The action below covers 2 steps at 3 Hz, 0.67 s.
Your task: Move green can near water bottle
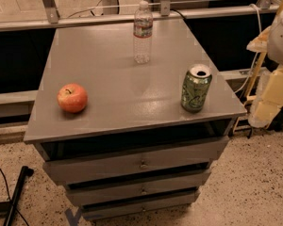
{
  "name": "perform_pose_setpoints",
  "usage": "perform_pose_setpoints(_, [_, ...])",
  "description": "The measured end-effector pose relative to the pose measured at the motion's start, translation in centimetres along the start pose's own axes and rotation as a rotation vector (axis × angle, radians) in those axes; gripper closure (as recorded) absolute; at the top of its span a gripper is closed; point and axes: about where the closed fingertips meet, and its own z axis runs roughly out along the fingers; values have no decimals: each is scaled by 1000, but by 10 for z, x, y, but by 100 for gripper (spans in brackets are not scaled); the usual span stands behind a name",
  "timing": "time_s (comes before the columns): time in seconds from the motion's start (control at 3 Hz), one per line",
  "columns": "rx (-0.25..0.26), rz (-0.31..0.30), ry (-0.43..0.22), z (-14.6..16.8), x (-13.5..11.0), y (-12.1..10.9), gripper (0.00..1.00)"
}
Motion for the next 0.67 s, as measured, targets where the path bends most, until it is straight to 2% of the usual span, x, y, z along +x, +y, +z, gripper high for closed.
perform_pose_setpoints(0.33, [0, 0, 0, 0, 0, 0, 0])
perform_pose_setpoints(0.67, [-26, -22, -64, 6, -16, -5, 0])
